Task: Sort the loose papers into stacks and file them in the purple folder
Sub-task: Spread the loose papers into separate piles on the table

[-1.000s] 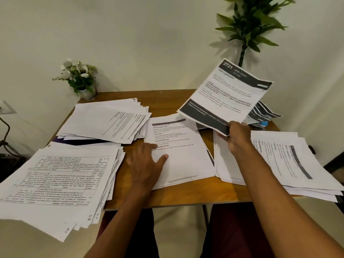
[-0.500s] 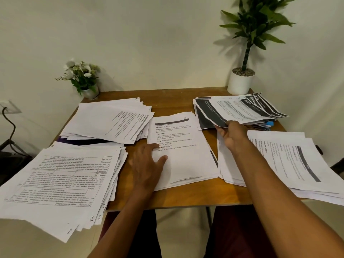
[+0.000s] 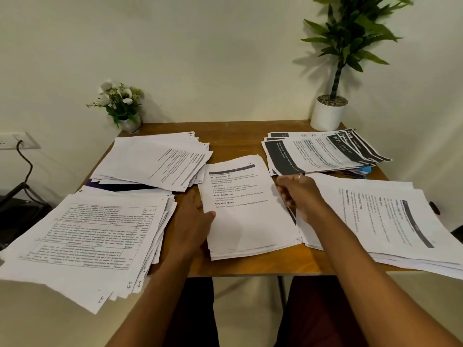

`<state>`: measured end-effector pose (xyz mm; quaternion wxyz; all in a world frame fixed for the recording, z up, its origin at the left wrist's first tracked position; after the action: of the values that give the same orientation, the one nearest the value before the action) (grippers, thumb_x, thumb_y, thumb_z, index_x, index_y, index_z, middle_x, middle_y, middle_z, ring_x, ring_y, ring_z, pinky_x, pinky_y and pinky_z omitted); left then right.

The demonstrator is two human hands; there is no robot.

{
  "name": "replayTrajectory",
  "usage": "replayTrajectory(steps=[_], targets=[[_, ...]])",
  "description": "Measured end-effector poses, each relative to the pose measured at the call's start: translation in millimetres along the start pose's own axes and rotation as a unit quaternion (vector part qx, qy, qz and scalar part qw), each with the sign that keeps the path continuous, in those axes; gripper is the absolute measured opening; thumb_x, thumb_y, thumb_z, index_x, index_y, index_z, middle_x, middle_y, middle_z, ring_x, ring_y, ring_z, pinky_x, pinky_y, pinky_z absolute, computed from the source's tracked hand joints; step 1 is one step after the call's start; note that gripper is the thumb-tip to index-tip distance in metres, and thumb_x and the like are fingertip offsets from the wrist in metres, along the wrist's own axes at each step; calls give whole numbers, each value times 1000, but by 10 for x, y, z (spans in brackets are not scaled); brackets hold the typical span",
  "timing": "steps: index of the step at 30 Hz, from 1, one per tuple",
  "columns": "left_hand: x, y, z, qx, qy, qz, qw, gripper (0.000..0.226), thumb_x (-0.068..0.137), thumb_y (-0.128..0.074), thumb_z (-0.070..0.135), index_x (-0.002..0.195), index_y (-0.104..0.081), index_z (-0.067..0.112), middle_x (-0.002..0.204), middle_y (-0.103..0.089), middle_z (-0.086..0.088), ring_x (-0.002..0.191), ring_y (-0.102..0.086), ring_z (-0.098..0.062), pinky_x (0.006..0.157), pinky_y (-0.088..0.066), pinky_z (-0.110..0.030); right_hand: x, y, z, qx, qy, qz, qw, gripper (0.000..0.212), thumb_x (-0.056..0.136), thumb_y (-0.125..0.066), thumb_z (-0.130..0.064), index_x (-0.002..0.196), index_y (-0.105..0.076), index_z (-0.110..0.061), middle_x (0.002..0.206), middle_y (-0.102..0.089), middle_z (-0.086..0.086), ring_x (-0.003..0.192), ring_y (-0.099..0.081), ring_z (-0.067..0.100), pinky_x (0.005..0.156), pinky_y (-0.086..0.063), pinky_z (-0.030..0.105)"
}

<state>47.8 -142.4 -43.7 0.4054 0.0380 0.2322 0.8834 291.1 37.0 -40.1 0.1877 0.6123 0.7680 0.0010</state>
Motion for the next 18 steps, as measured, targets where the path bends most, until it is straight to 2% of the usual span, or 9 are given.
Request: replayTrajectory(steps=[2, 4, 8, 10, 13, 16, 18], targets=[[-26, 65, -47, 3, 53, -9, 999, 58, 93, -70, 10, 145, -45, 14, 143, -55, -3, 125, -58, -29, 87, -51, -33, -36, -75, -2, -24, 24, -8, 999, 18, 97, -65, -33, 84, -67, -21, 68, -63, -1, 62, -57, 11, 53, -46, 17], [-59, 105, -128, -22, 100, -20, 995, 51, 95, -69, 12, 143, -50, 12, 141, -58, -8, 116, -62, -32, 85, -53, -37, -65, -140, 14, -18, 37, -20, 999, 13, 97, -66, -35, 91, -69, -23, 74, -65, -2, 69, -60, 11, 55, -47, 16], [-176, 124, -242, -70, 145, -49, 986, 19, 97, -65, 10, 115, -65, 10, 118, -67, -9, 91, -65, -26, 66, -52, -31, -133, -202, 53, 19, 40, -34, 998, 14, 95, -69, -30, 107, -73, -24, 95, -73, -1, 87, -65, 14, 64, -49, 21], [-215, 144, -298, -74, 160, -58, 983, 13, 95, -68, 13, 107, -66, 8, 110, -69, -8, 84, -66, -24, 61, -51, -30, -181, -218, 51, 30, 50, -35, 998, 15, 94, -70, -26, 109, -72, -24, 102, -73, -3, 93, -65, 15, 68, -50, 21], [-223, 206, -359, -55, 170, -69, 981, 15, 91, -75, 21, 97, -65, 10, 103, -69, -7, 87, -66, -26, 69, -55, -35, -236, -259, 57, 18, 61, -31, 998, 23, 91, -73, -27, 114, -69, -24, 112, -69, -8, 99, -63, 12, 79, -51, 24], [-201, 261, -405, -14, 168, -77, 983, 33, 87, -79, 34, 102, -66, 8, 106, -69, -9, 98, -66, -31, 91, -57, -47, -209, -279, 68, -41, 80, -12, 996, 34, 88, -76, -30, 120, -63, -27, 122, -61, -9, 110, -58, 12, 89, -48, 27], [-203, 300, -415, -11, 169, -75, 983, 41, 85, -79, 41, 104, -67, 7, 108, -69, -11, 101, -67, -34, 95, -56, -52, -181, -292, 59, -82, 93, 4, 992, 41, 85, -79, -32, 121, -59, -32, 131, -58, -6, 119, -54, 15, 97, -49, 32]])
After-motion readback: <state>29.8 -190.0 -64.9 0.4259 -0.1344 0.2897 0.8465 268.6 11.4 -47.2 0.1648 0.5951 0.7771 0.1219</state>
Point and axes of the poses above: each hand's wrist, its own x-axis towards the middle knuckle, its own y-axis out of the back of the hand, z = x × y, the point moved 10 cm from there along x, towards the middle knuckle
